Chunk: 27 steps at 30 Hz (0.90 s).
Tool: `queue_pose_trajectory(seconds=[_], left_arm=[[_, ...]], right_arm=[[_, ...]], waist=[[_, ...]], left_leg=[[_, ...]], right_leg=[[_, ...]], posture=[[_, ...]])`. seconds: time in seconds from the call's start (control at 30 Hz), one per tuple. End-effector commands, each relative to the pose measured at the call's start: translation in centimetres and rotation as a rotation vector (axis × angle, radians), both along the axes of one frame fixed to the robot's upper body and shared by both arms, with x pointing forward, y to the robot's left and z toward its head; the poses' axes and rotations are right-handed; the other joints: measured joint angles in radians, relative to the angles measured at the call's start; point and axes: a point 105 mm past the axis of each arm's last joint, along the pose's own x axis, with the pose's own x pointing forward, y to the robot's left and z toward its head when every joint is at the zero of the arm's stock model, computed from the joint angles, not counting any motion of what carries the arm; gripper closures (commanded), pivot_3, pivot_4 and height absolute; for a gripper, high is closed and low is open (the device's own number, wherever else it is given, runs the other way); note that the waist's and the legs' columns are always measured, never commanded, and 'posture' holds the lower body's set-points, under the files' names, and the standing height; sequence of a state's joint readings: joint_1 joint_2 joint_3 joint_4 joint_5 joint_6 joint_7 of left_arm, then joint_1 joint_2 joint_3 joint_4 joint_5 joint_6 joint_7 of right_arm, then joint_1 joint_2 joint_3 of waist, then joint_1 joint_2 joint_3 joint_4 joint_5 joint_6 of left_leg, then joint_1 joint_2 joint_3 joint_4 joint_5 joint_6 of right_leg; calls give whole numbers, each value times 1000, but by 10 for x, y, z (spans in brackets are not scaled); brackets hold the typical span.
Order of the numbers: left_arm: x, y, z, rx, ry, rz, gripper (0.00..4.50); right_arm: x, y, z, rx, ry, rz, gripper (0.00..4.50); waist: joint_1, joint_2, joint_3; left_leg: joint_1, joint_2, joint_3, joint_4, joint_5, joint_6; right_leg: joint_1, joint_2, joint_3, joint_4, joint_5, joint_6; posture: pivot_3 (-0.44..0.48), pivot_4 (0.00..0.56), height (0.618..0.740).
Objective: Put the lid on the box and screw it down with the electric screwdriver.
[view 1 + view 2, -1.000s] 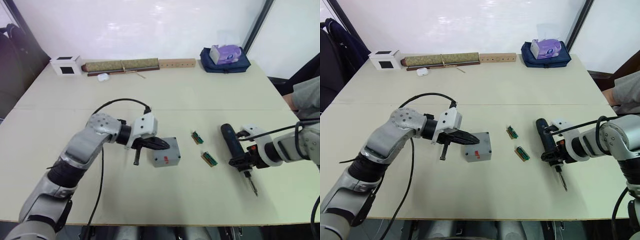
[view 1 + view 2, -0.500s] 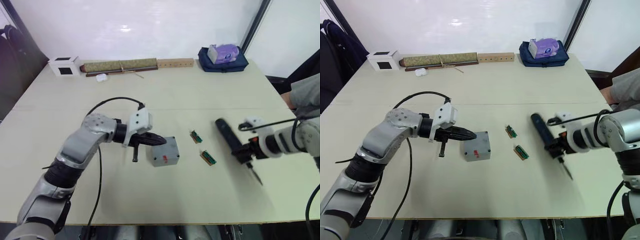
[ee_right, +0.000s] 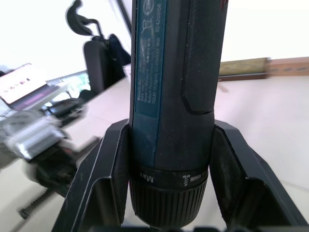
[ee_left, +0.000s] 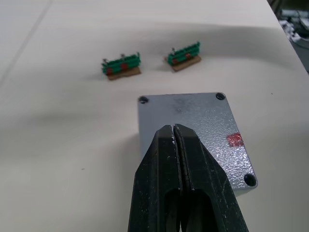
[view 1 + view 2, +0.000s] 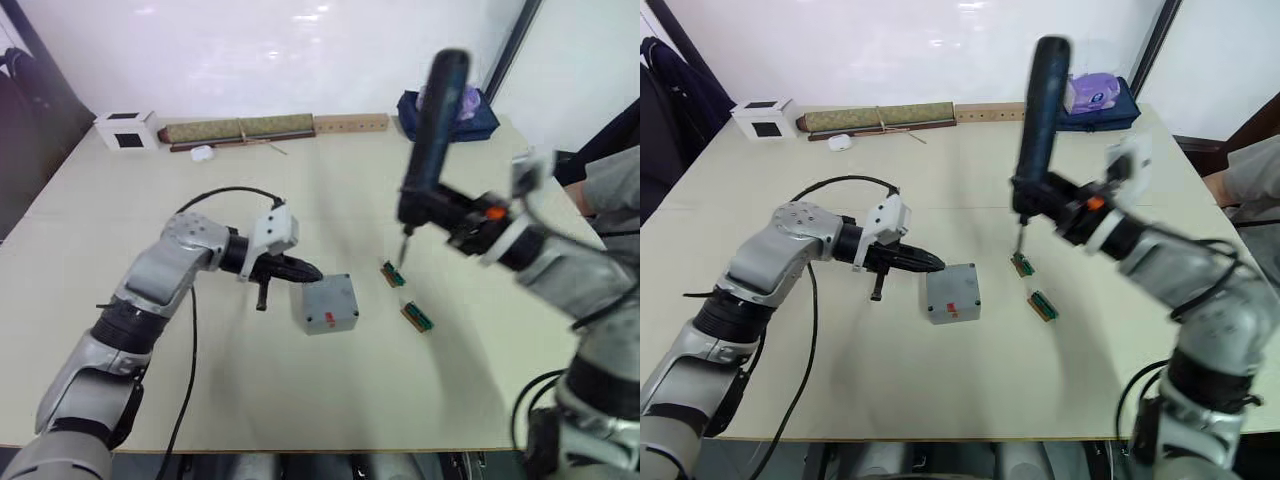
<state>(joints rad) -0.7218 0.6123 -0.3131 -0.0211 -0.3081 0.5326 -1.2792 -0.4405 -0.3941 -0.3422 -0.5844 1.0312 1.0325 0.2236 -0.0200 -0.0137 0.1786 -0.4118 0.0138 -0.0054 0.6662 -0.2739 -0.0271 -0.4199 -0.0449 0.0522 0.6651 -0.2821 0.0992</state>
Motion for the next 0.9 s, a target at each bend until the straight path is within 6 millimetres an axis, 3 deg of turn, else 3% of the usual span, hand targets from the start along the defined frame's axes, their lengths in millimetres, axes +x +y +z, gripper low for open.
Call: queue_pose_trajectory(seconds=[0.03, 0.1, 0.33, 0.57, 0.9], left_arm=[[3, -4, 8, 15, -64, -15, 4500], [-2, -6, 1, 53, -61, -43, 4500], [-5, -6, -8, 85, -61, -53, 4500], [-9, 1, -23, 150, -61, -55, 4500], [-10, 2, -25, 156, -56, -61, 4500]], right_arm=[[-13, 17, 24, 34, -251, -97, 2763], [-20, 35, 14, 40, -251, -20, 2763], [-11, 54, -4, -12, -268, -50, 2763], [-3, 59, -23, -24, -266, -84, 2763], [2, 55, -38, -84, -277, -114, 2763]], waist=[[1, 0, 0], [2, 0, 0], [2, 0, 0], [2, 0, 0], [2, 0, 0]], left_leg=[[0, 0, 0, 0, 0, 0], [0, -1, 0, 0, 0, 0], [0, -1, 0, 1, 0, 0], [0, -1, 0, 0, 0, 0], [2, -1, 0, 1, 0, 0]], right_leg=[[0, 0, 0, 0, 0, 0], [0, 0, 0, 0, 0, 0], [0, 0, 0, 0, 0, 0], [0, 0, 0, 0, 0, 0], [2, 0, 0, 0, 0, 0]], posture=[[0, 150, 740], [0, 150, 740], [0, 150, 740], [0, 150, 740], [0, 150, 740]])
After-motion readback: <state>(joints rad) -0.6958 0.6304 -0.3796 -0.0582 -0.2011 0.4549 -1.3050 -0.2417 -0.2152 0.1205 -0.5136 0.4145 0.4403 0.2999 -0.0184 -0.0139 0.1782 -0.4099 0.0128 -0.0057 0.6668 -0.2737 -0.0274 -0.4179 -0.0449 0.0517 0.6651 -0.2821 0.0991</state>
